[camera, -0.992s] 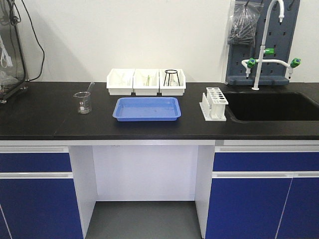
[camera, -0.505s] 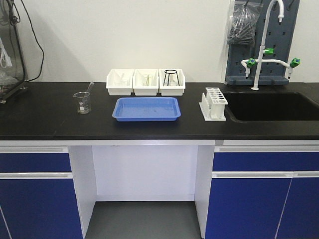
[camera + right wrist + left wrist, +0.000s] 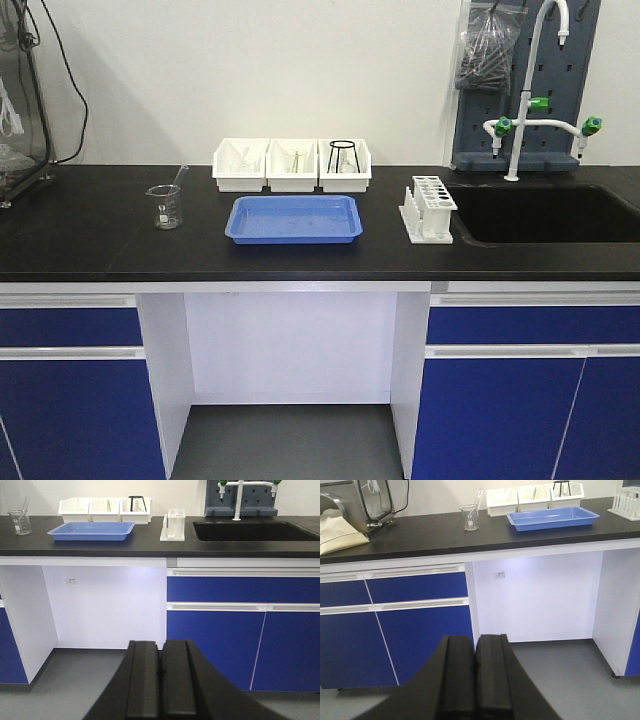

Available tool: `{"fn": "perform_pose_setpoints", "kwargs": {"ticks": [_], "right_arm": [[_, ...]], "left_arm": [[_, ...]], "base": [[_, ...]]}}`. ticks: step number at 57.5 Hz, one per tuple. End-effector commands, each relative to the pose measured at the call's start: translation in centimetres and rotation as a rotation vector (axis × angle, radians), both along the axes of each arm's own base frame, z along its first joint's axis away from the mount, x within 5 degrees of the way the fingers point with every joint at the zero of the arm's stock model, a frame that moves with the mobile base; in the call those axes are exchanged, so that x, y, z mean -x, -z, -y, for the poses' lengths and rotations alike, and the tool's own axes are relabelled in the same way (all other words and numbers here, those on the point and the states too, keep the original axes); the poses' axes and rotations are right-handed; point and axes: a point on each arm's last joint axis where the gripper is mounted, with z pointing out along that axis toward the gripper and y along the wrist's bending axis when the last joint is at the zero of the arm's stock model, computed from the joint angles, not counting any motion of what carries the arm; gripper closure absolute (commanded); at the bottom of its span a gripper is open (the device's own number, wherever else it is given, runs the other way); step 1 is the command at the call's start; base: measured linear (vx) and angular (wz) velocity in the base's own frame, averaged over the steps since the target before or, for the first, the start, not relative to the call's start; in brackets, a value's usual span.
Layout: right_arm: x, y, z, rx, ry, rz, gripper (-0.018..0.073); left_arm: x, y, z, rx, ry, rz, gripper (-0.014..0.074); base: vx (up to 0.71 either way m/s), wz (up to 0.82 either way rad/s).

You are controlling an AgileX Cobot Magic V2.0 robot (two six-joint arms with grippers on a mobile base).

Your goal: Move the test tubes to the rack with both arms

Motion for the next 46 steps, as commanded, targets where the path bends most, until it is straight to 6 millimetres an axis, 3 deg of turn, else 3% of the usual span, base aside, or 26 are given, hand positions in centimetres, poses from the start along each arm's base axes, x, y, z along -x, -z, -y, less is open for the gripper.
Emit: {"fn": "perform_pose_setpoints", "kwargs": {"ticks": [1,46], "right_arm": [[-0.11,-0.26,0.01,0.011,0.003,0.065,0.0571],[-0.11,-0.26,0.01,0.011,0.003,0.065,0.0571]], "left_arm": [[0.03,-1.64,0.00,0.008,-0.003,0.109,0.0601],[0.03,-1.64,0.00,0.008,-0.003,0.109,0.0601]], "base": [[0.01,0.01],[0.08,0.02]]}}
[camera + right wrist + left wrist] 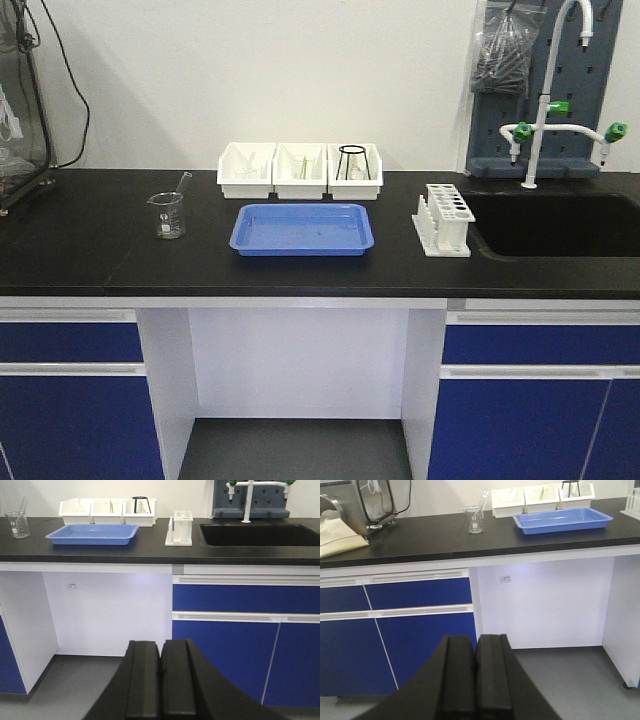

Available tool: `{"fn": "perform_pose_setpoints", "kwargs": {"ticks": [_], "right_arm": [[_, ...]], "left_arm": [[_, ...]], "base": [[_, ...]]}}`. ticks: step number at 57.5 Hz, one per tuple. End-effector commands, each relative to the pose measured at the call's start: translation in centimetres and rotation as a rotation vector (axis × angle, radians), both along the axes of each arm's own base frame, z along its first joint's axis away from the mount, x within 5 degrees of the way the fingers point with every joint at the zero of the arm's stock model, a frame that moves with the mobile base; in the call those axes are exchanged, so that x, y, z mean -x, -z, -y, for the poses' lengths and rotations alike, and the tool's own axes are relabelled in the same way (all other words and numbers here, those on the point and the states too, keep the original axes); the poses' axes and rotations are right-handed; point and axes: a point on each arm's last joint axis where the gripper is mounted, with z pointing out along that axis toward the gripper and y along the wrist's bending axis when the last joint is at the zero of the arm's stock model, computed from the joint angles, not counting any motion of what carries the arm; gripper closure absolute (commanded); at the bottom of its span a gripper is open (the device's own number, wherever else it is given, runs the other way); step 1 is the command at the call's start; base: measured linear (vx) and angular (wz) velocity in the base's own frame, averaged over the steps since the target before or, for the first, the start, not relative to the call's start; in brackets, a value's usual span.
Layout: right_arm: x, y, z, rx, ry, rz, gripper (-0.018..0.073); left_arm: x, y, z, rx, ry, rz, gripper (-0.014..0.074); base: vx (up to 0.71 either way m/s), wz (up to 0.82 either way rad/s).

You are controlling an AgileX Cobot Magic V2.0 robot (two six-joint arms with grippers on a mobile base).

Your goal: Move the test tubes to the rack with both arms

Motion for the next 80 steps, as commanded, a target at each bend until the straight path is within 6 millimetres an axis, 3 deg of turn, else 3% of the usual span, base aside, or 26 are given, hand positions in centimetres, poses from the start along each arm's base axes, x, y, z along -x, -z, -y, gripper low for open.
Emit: {"fn": "perform_pose_setpoints", "kwargs": {"ticks": [1,80], "right_arm": [[-0.11,-0.26,0.01,0.011,0.003,0.065,0.0571],[-0.11,-0.26,0.02,0.011,0.003,0.065,0.0571]], "left_arm": [[0.03,-1.64,0.00,0.008,-0.003,0.109,0.0601],[0.03,-1.64,0.00,0.008,-0.003,0.109,0.0601]], "base": [[0.16,0.12],[0.21,0.00]]}}
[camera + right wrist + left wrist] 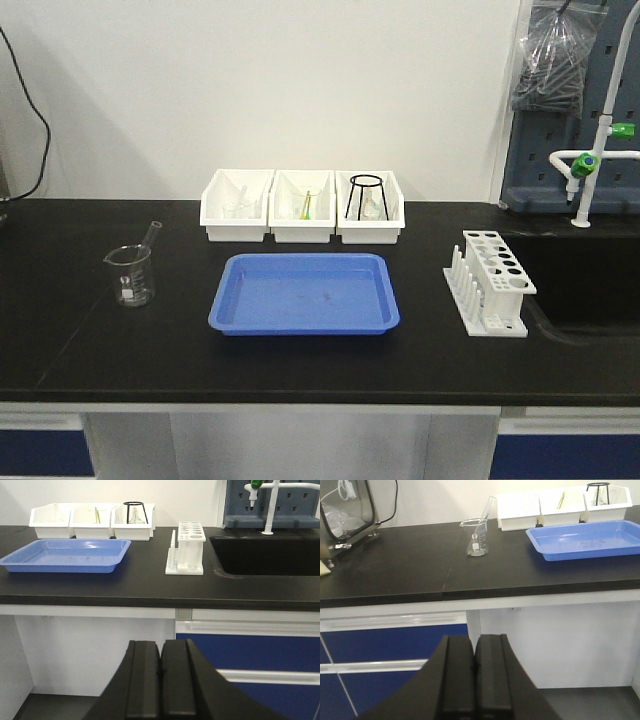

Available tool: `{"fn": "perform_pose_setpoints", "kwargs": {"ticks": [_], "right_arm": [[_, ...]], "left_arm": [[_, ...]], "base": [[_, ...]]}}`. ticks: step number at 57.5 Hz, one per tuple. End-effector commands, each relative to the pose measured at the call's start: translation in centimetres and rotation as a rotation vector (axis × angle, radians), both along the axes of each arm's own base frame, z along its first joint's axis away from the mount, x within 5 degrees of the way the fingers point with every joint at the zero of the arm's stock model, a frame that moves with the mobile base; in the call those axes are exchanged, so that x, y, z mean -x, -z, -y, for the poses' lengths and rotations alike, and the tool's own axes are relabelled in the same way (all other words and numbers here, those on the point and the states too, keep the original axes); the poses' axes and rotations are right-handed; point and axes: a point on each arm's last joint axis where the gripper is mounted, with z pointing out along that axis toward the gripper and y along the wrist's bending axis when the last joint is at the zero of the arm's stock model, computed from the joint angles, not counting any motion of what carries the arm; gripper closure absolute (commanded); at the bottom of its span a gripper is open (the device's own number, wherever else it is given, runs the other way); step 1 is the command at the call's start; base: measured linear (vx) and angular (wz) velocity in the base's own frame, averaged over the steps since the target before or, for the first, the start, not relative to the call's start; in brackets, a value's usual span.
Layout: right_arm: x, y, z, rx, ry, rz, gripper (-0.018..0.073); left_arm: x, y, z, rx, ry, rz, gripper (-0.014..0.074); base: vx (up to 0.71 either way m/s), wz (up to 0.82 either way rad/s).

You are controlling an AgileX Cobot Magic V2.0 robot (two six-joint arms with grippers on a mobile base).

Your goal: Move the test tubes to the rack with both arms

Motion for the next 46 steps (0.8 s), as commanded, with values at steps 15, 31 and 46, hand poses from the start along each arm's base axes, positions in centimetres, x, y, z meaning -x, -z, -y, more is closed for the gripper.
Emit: {"fn": "perform_pose_setpoints", "kwargs": {"ticks": [15,31,46], "right_arm": [[-0.11,-0.27,0.01,0.011,0.003,0.066,0.0571],[-0.11,-0.27,0.01,0.011,0.003,0.066,0.0571],[-0.11,-0.27,0.01,0.011,0.003,0.066,0.0571]], "left_arm": [[0.03,-1.64,0.00,0.008,-0.003,0.109,0.0601],[0.03,-1.64,0.00,0.008,-0.003,0.109,0.0601],[0.03,-1.64,0.00,0.008,-0.003,0.109,0.0601]], "base": [[0.28,-0.04],[0.28,-0.07],[0.25,-0.05]]}}
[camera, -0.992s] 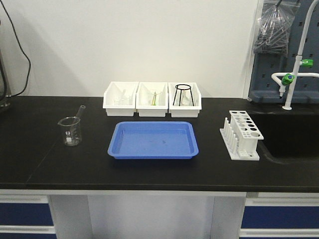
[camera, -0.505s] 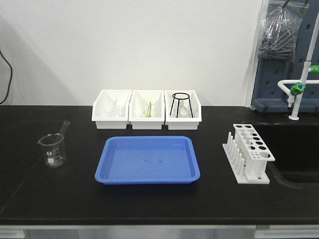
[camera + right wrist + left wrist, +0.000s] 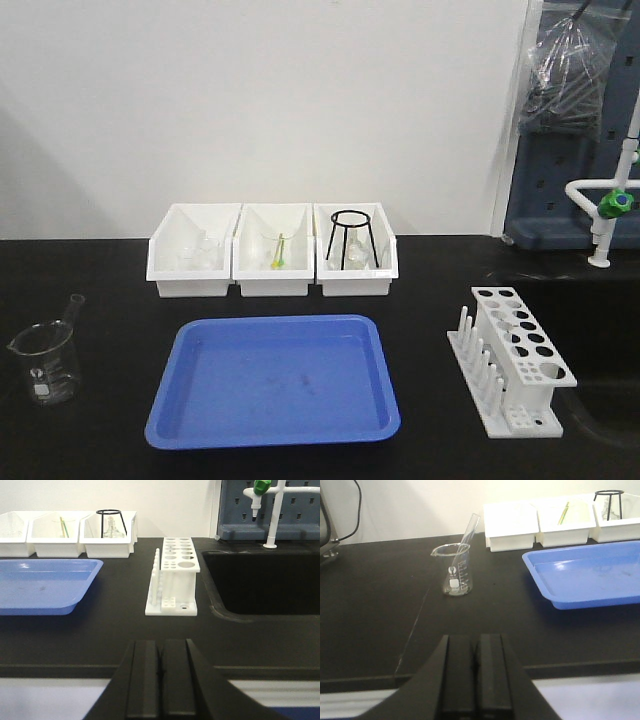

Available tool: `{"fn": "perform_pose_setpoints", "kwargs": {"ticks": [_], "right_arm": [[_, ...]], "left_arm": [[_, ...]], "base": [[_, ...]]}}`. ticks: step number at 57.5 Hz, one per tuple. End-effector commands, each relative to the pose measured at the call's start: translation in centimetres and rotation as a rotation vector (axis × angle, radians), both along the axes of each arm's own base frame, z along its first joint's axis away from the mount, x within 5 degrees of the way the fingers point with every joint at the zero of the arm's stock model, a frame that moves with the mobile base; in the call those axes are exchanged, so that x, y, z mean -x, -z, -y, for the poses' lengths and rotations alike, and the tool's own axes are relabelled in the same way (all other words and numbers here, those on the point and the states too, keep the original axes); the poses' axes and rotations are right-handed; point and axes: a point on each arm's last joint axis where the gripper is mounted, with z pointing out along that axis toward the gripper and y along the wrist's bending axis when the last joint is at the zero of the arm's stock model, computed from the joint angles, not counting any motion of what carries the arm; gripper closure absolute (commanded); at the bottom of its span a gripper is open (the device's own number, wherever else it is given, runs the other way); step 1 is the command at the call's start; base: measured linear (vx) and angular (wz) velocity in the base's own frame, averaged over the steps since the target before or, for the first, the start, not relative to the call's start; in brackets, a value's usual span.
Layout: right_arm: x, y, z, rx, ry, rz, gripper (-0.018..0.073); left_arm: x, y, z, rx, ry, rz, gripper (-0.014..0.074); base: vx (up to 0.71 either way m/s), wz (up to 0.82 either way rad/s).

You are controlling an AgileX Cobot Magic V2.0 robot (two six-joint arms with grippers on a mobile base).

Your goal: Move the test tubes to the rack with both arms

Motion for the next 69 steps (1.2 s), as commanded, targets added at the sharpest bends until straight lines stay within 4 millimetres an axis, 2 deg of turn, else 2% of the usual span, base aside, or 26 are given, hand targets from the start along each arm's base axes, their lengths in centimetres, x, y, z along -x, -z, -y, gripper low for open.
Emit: {"fn": "perform_pose_setpoints", "kwargs": {"ticks": [1,69], "right_arm": [[-0.11,-0.27,0.01,0.011,0.003,0.066,0.0571],[-0.11,-0.27,0.01,0.011,0.003,0.066,0.0571]], "left_arm": [[0.03,-1.64,0.00,0.008,-0.003,0.109,0.0601],[0.03,-1.64,0.00,0.008,-0.003,0.109,0.0601]], "base": [[0.24,-0.03],[0.14,0.01]]}}
